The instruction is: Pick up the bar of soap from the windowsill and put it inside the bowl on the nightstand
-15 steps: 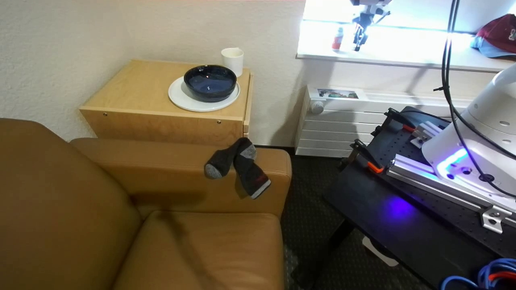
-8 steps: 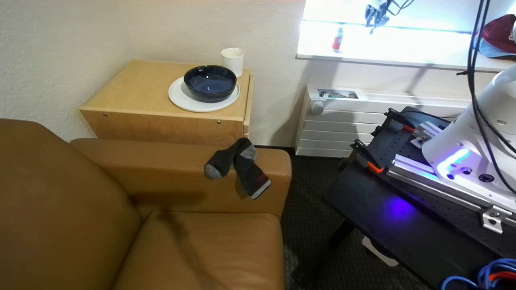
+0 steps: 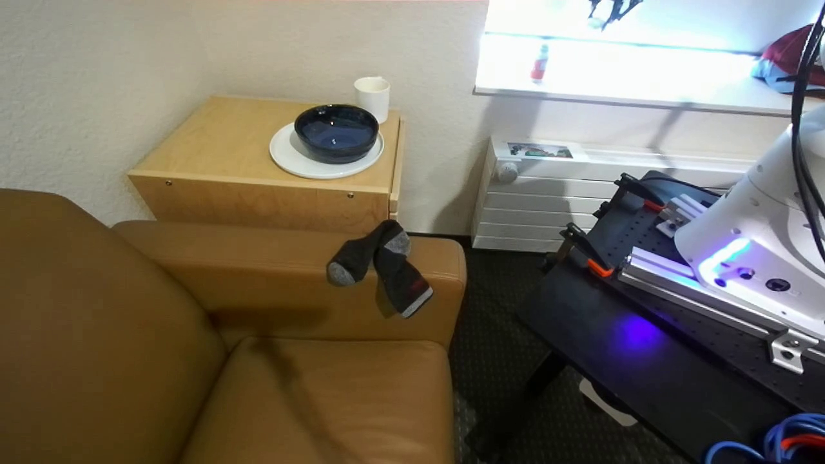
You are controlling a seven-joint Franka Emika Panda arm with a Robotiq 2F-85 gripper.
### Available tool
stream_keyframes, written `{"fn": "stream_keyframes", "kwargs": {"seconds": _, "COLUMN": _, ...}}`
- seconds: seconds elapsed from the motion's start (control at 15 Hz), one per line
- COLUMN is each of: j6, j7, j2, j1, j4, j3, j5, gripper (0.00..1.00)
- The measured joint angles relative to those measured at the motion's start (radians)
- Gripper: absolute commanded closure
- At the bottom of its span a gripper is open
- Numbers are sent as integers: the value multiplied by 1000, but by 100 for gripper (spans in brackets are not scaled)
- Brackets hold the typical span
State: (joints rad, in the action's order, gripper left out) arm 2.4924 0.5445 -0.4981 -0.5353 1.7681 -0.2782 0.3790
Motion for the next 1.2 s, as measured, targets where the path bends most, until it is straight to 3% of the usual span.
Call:
{"fn": "stream_keyframes", "kwargs": {"seconds": 0.07, "j6": 0, "j7": 1, "j2": -7, "j1": 2, "j4": -6, "j3": -4, "j5": 0, "gripper": 51}}
{"fn": "stream_keyframes", "kwargs": {"seconds": 0.13, "j6": 0, "j7": 1, "j2": -17, "j1": 2, "j4": -10, "j3": -5, "j5": 0, "gripper": 76}}
{"fn": "stream_keyframes", "kwargs": {"seconds": 0.4, "j6": 2, "j7": -53, "j2": -26, "j1": 38, "j4": 1, "j3": 3, "j5": -5, "gripper": 76}}
{"fn": "stream_keyframes", "kwargs": {"seconds": 0.87, "j6": 31, "j7": -80, "j2": 129, "j1": 331, "j4": 199, "j3": 26, "j5": -154, "gripper": 76}}
{"fn": "stream_keyframes", "kwargs": {"seconds": 0.93, "j6": 37, "j7": -79, "j2": 157, "j1": 371, "j4": 229, "j3": 34, "j5": -184, "gripper": 51}}
{"fn": "stream_keyframes", "kwargs": {"seconds": 1.13, "j6": 47, "j7": -81, "j2": 232, "j1": 438, "j4": 278, "j3": 58, "j5": -217, "gripper": 51}}
{"fn": "stream_keyframes", "kwargs": {"seconds": 1.2, "j6": 47, "j7": -84, "j2": 244, "j1": 440, "j4": 285, "j3": 58, "j5": -218, "gripper": 76}}
